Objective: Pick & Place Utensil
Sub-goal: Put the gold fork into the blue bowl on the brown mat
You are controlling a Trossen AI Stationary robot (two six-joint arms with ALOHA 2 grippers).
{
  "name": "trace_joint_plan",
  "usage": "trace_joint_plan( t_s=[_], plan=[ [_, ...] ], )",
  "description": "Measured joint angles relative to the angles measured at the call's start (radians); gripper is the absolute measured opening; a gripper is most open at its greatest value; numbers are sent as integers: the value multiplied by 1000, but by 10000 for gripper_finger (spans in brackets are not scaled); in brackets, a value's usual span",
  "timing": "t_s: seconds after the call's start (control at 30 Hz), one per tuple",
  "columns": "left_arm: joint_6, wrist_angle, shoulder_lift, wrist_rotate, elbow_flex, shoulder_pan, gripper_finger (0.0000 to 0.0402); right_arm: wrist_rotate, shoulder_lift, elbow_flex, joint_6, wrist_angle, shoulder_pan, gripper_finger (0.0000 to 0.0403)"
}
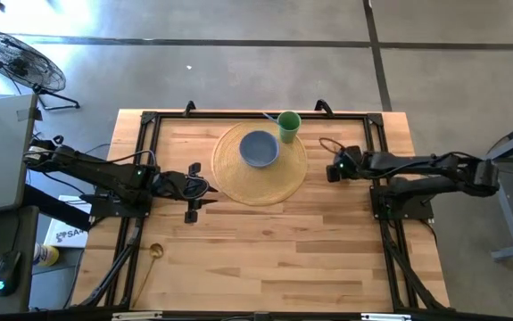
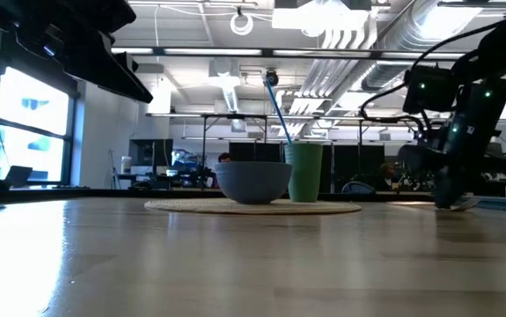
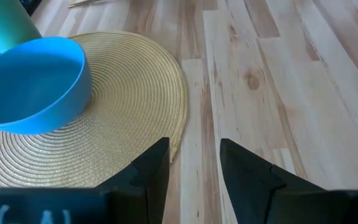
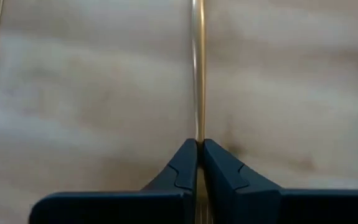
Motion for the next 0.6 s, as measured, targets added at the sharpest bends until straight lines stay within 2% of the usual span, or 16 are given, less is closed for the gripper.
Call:
trace_joint_plan(
  t_s=[0.3, 0.47, 0.6],
  plan=[
    [-1, -7, 0, 0, 0, 0, 138, -140, 2, 62, 259, -140, 325, 8],
    [-1, -6, 0, 2, 0, 0, 138, -116, 17, 84, 417, -150, 547, 7],
    [-1, -6, 0, 2, 0, 0, 138, -59, 100, 118, 503, -134, 692, 7]
  ],
)
